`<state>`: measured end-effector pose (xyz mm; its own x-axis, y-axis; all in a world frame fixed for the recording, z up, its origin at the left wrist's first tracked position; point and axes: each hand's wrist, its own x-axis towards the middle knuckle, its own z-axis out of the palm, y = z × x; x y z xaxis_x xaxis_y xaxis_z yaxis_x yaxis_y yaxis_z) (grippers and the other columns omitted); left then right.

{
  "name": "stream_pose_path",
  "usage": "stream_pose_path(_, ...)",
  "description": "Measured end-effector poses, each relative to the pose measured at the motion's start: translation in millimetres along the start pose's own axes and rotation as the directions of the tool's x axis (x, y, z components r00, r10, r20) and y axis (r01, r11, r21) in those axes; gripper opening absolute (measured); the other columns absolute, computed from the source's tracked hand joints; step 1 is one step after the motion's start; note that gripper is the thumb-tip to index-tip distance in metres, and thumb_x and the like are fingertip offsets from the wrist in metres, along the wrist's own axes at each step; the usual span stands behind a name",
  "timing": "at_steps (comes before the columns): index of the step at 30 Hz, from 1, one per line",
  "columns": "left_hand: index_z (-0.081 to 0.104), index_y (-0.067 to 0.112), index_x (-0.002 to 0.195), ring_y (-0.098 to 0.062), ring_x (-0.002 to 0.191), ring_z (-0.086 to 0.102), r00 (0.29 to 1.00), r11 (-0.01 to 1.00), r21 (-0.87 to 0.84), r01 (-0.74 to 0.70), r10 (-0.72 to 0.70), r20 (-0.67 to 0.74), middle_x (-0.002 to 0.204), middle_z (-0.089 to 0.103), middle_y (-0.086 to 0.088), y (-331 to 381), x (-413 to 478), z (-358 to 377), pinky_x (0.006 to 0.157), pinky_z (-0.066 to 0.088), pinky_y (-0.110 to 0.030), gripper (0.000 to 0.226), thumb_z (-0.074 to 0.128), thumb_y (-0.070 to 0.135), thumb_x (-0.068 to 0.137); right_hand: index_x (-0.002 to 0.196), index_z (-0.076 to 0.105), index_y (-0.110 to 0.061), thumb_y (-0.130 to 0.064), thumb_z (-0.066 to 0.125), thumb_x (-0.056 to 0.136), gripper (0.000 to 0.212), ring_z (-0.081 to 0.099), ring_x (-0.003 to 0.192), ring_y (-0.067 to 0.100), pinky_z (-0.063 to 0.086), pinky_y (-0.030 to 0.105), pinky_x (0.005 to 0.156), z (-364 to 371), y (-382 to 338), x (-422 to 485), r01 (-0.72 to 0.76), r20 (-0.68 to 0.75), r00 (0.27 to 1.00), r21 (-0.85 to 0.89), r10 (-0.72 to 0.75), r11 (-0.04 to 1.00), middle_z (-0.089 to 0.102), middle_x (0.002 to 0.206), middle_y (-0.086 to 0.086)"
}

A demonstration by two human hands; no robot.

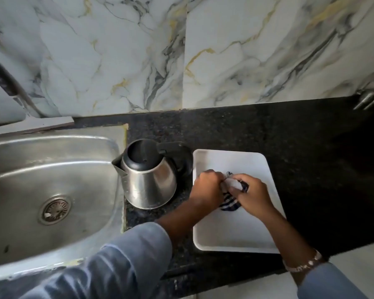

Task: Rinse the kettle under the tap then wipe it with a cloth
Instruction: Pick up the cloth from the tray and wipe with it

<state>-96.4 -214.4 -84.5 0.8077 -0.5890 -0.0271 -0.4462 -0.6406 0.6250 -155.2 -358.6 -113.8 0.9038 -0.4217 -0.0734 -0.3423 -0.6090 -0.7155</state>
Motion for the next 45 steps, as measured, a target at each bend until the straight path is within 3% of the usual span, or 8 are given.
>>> stream_pose_path(7, 0.075, 0.019, 0.098, -0.007, 0.075, 0.063, 0.968, 0.976, -0.089, -0.2, 0.182, -0.172, 0.092, 0.073, -0.001, -41.7, -79.9, -140.5, 0.069, 0.05, -0.019, 0.03, 0.073, 0.009, 0.07, 0.098, 0.074, -0.037, -0.02, 0.078, 0.076, 0.027, 0.07, 0.097, 0.003, 0.056, 0.015, 0.082, 31.4, -108.5, -58.5, 0.194, -0.097, 0.981, 0.462, -0.169, 0.865, 0.077, 0.097, -0.019)
stream_pose_path(13, 0.071, 0.015, 0.107, -0.021, 0.096, 0.066, 0.959, 0.982, 0.095, -0.164, 0.181, -0.217, 0.109, 0.073, -0.007, -100.9, -66.1, -207.3, 0.08, 0.048, -0.024, 0.028, 0.063, 0.01, 0.081, 0.12, 0.067, -0.015, -0.011, 0.076, 0.084, 0.037, 0.06, 0.114, 0.017, 0.051, 0.039, 0.102, 138.9, -165.4, -94.3, 0.172, -0.415, 0.908, 0.494, 0.057, 0.852, 0.066, 0.123, 0.004)
stream_pose_path(16, 0.059, 0.018, 0.129, -0.021, 0.122, 0.056, 0.986, 0.979, 0.12, -0.166, 0.164, 0.03, 0.134, 0.061, -0.009, -116.5, -33.9, -216.0, 0.101, 0.04, -0.028, 0.042, 0.062, 0.015, 0.088, 0.141, 0.052, -0.009, -0.029, 0.067, 0.088, 0.058, 0.044, 0.138, 0.021, 0.033, 0.018, 0.114, 176.8, -190.8, -94.3, 0.254, -0.562, 0.827, 0.407, 0.022, 0.877, 0.048, 0.151, 0.015)
stream_pose_path(20, 0.06, 0.028, 0.127, -0.017, 0.114, 0.061, 0.985, 0.991, 0.081, -0.109, 0.096, 0.145, 0.129, 0.066, -0.003, -133.6, -15.2, -209.9, 0.092, 0.04, -0.017, 0.041, 0.061, 0.016, 0.088, 0.152, 0.034, -0.001, -0.036, 0.052, 0.094, 0.07, 0.028, 0.151, 0.034, 0.025, 0.041, 0.123, 227.3, -188.0, -92.4, 0.219, -0.607, 0.795, 0.274, -0.008, 0.937, 0.029, 0.162, 0.023)
stream_pose_path(28, 0.066, 0.033, 0.118, -0.025, 0.11, 0.063, 0.999, 0.998, -0.03, 0.052, -0.052, 0.004, 0.127, 0.067, -0.005, -132.8, -18.0, -192.7, 0.102, 0.047, -0.028, 0.043, 0.052, 0.012, 0.083, 0.154, 0.026, 0.001, -0.026, 0.058, 0.081, 0.084, 0.028, 0.149, 0.04, 0.026, 0.055, 0.123, 257.2, -186.2, -86.5, 0.023, -0.509, 0.748, 0.661, 0.426, 0.75, 0.026, 0.162, 0.028)
stream_pose_path(34, 0.064, 0.032, 0.12, -0.029, 0.105, 0.065, 0.989, 0.997, -0.011, 0.07, -0.071, -0.129, 0.118, 0.071, -0.008, -133.2, -32.7, -187.9, 0.094, 0.051, -0.034, 0.043, 0.056, 0.018, 0.08, 0.147, 0.041, 0.001, -0.041, 0.046, 0.099, 0.064, 0.037, 0.145, 0.036, 0.028, 0.042, 0.121, 267.8, -198.5, -75.5, 0.13, -0.795, 0.601, 0.195, 0.079, 0.972, 0.043, 0.155, 0.025)
stream_pose_path(40, 0.065, 0.029, 0.12, -0.026, 0.097, 0.067, 0.984, 0.995, -0.035, 0.093, -0.097, -0.151, 0.113, 0.073, -0.006, -139.3, -33.2, -191.6, 0.09, 0.053, -0.031, 0.041, 0.06, 0.026, 0.079, 0.133, 0.058, 0.005, -0.034, 0.037, 0.096, 0.058, 0.057, 0.127, 0.044, 0.045, 0.048, 0.109, 249.5, -188.9, -55.7, 0.024, -0.621, 0.487, 0.712, 0.614, 0.701, 0.061, 0.136, 0.031)
stream_pose_path(45, 0.068, 0.026, 0.116, -0.027, 0.096, 0.068, 0.982, 0.998, -0.018, 0.058, -0.061, -0.177, 0.108, 0.075, -0.01, -140.3, -31.5, -189.6, 0.082, 0.049, -0.026, 0.037, 0.061, 0.026, 0.079, 0.135, 0.061, -0.012, -0.036, 0.046, 0.102, 0.043, 0.055, 0.131, 0.026, 0.041, 0.037, 0.108, 231.0, -227.3, -39.0, 0.165, -0.889, 0.452, 0.168, 0.077, 0.972, 0.065, 0.138, 0.011)
